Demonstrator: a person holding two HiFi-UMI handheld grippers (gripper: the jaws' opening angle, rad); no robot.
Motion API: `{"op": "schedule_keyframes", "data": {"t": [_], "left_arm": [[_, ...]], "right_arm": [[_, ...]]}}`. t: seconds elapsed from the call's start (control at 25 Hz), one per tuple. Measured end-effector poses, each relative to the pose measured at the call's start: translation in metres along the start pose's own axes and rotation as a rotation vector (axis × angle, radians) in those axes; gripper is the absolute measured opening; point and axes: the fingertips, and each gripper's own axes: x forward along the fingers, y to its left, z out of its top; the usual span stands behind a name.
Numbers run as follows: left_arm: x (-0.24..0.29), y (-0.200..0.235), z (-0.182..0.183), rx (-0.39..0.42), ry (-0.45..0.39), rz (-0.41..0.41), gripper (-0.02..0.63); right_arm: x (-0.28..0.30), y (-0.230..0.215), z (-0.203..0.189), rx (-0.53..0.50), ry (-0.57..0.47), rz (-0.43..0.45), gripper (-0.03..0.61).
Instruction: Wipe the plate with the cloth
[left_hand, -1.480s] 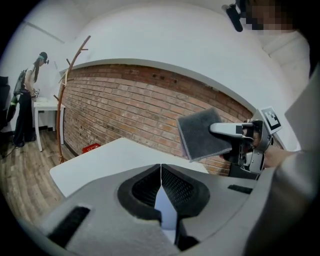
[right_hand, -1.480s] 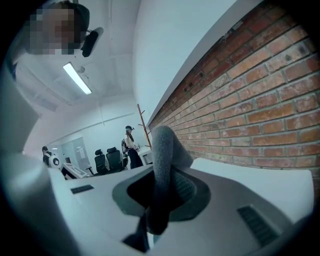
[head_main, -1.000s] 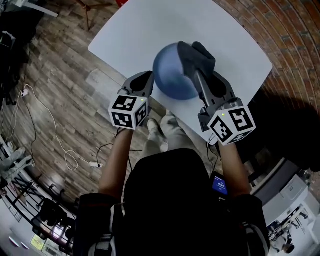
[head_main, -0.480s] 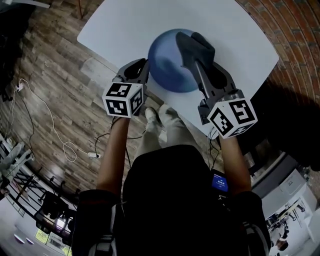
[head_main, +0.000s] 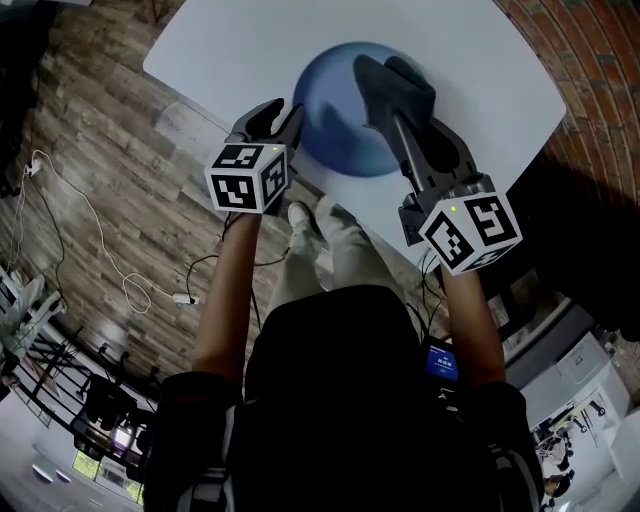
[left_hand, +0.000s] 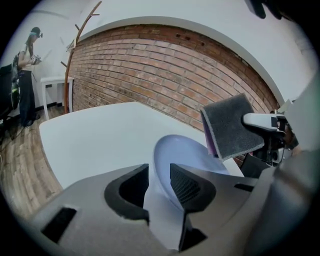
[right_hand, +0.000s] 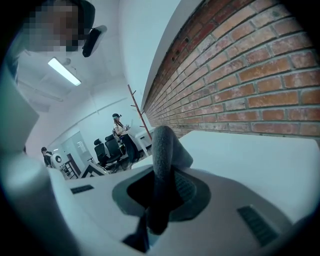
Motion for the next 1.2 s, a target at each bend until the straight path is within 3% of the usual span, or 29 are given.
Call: {"op": "schedule_keyframes", "data": {"t": [0.8, 1.2], "left_arm": [[0.012, 0.003, -0.016, -0.033, 0.06, 0.005, 0.117], [0.012, 0.003, -0.016, -0.047, 0.075, 0.029, 0.075]], "right_arm": [[0.001, -0.01, -0.02, 0.032, 0.03, -0.015, 0.054], [-0.002, -0.018, -0.023, 0.048, 0.031, -0.021, 0.054]]}}
